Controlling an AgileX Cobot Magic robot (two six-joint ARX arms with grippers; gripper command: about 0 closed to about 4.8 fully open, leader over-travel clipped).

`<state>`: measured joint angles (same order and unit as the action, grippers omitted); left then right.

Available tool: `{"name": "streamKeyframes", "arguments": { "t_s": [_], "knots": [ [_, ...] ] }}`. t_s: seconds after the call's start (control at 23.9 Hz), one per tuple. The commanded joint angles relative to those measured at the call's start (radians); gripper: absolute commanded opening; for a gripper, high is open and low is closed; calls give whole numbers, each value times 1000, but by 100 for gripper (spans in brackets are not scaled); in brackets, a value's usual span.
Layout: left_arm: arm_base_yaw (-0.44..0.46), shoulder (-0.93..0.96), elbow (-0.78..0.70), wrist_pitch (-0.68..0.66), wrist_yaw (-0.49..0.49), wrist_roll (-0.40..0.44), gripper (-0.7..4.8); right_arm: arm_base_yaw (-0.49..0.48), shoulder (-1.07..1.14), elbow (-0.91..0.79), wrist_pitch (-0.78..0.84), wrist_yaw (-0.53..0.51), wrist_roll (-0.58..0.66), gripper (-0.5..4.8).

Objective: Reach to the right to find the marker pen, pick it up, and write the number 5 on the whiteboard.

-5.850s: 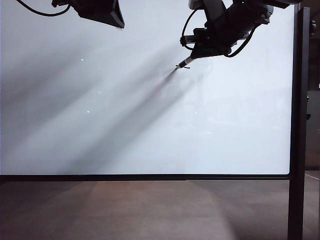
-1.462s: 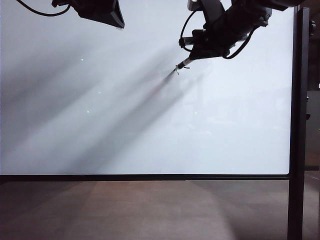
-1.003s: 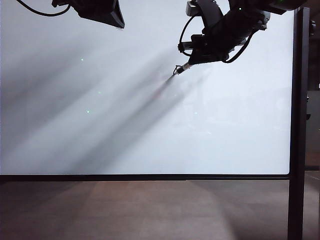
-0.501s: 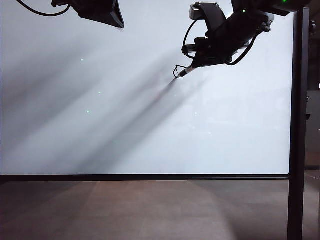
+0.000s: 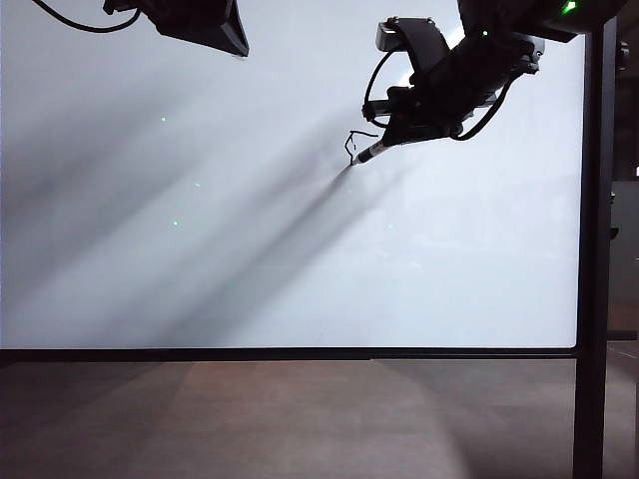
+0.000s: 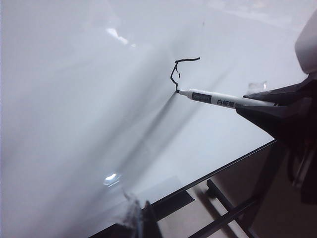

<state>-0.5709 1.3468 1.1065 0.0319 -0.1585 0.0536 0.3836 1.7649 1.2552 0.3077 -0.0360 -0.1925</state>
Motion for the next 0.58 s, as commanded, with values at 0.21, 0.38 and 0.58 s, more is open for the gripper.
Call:
{"name": "streamKeyframes", "arguments": {
  "t_s": [0.21,0.38,0.58],
  "knots": [
    [0,-4,3,7,1,-2,-4,-19,0,7,38,41,2,-6],
    [0,-4,3,7,1,-2,-4,-32,-3,7,34,45,2,-5],
    [0,-4,2,7,1,-2,-4,-45,-12,7,31,45,2,-5]
  ]
}}
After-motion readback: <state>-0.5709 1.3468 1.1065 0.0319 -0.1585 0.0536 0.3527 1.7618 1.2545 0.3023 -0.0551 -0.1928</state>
